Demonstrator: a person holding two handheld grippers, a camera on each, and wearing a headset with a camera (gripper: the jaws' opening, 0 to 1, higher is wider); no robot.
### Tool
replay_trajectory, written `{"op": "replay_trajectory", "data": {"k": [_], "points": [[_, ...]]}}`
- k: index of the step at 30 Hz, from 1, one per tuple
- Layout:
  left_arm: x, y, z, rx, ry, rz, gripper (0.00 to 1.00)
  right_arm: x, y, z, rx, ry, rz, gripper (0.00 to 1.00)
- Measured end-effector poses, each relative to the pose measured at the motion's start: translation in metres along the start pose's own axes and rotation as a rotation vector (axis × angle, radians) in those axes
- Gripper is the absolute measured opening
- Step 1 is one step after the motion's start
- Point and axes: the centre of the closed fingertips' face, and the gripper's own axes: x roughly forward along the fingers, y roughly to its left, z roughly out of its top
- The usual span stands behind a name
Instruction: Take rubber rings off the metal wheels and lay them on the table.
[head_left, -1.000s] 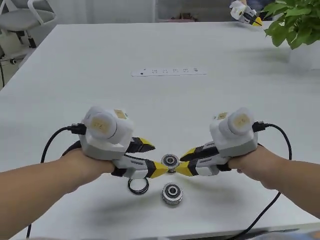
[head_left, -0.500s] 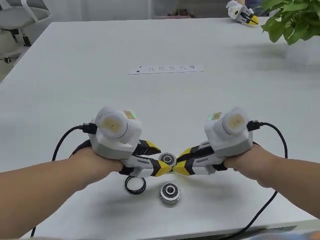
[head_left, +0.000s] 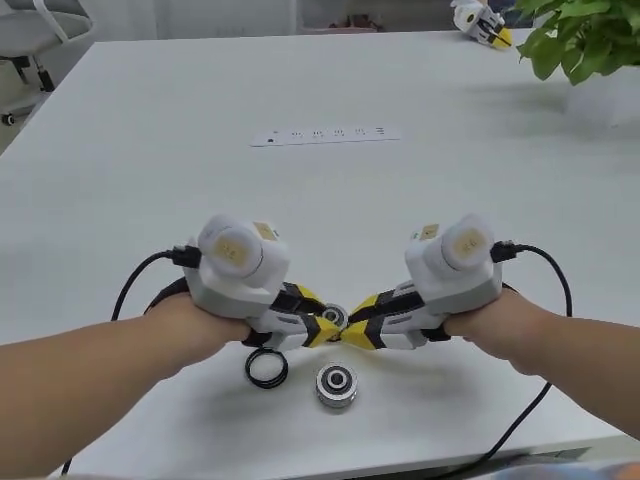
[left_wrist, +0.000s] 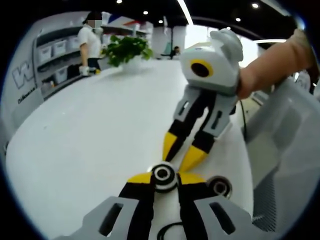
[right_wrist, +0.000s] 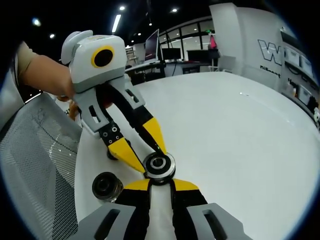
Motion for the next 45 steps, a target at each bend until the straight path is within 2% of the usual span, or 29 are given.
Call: {"op": "replay_trajectory", "data": {"k": [5,13,20,24,28,34,36,45], "points": [[0.001,0.004,0.0,-0.012,0.004,0.026,0.14,-0.001,0.001,-0.001,0.008,0.002,0.0,0.09],[0.001,0.004,0.0,-0.016,-0.004,0.044,0.14,-0.002,0.0,-0.001,0.033,-0.002,-0.011,0.06],[0.001,0.005,-0.001,-0.02,-0.008,0.056,0.13,-0.003,0.0,-0.002,0.089,-0.011,-0.015,0.0],[0.001,0.004,-0.001,-0.02,-0.008,0.058,0.13,-0.003,-0.002,-0.002,0.177,-0.028,-0.016,0.0],[0.001,0.004,-0.001,-0.018,-0.008,0.065,0.13,-0.005,-0.002,-0.002,0.328,-0.061,0.002,0.0],[0.0,0.003,-0.001,-0.019,-0.008,0.068,0.13,-0.009,-0.007,-0.001,0.426,-0.114,0.002,0.0],[0.0,0.002,-0.001,-0.018,-0.005,0.069,0.13,-0.012,-0.011,0.003,0.456,-0.141,-0.005,0.0],[0.0,0.0,-0.002,-0.026,0.008,0.085,0.13,-0.013,-0.008,0.008,0.496,-0.174,0.015,0.0]]}}
